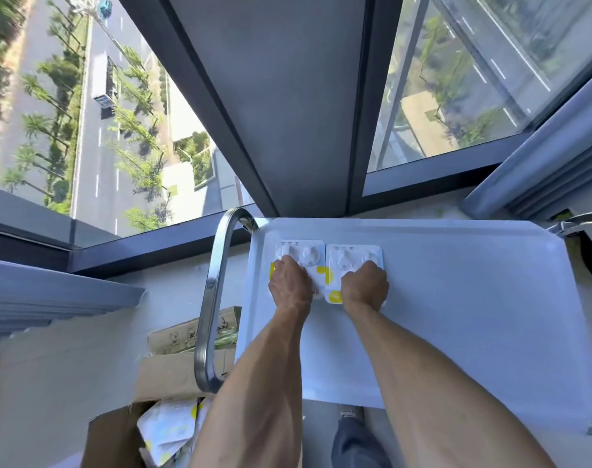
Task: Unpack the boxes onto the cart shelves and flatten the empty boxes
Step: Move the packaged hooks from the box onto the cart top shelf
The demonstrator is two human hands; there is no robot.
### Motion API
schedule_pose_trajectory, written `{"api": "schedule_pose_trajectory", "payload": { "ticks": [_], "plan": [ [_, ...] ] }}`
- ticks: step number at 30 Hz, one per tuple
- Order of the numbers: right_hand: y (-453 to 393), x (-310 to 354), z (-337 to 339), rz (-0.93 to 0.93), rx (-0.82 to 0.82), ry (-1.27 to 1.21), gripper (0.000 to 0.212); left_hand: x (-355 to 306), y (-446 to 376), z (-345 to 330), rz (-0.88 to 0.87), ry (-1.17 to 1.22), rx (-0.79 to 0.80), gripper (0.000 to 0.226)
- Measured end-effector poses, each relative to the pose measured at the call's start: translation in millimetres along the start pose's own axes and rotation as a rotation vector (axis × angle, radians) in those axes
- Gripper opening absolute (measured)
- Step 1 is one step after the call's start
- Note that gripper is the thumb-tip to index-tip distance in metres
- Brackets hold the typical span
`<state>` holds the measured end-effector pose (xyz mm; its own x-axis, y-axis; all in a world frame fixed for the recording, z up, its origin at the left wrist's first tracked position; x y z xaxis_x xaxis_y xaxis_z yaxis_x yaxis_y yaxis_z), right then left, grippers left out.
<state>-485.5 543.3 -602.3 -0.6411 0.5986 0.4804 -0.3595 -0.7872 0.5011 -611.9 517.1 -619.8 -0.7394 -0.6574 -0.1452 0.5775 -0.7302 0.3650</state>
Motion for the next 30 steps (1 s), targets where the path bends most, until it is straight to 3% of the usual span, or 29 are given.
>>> {"api": "schedule_pose_trajectory", "payload": {
  "ticks": [7,13,19,30],
  "plan": [
    [-8.9,0.8,-6.2,-0.014,-0.004,-0.014,0.021,7.3,-8.7,-9.6,-0.014,-0.102,0.005,0.016],
    [2.6,2.9,-5.4,0.003,-0.019,-0.013,0.027,16.6,-1.1,-2.8,-0.017,-0.12,-0.012,0.036],
    [48.3,-8.5,-12.8,0.038,0.014,0.058,0.031,41.0,32.2,25.3,-0.075,-0.042,-0.061,0.026],
    [197.6,-40.6,-52.5,-0.032,-0.038,0.204,0.034,174.4,140.3,23.9,-0.301,0.064,0.087,0.019]
  ]
}}
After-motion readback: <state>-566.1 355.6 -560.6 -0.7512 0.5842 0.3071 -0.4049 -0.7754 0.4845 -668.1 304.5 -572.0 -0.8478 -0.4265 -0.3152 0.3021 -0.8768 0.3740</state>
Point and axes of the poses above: each hand's wrist, its own y-axis away from the middle knuckle, its own z-axis out of the back of the hand, x = y × z, the point moved 1 cm from there along -y, towards the middle knuckle, and after that the axes turned 6 degrees about -y, right-handed, at the moved point
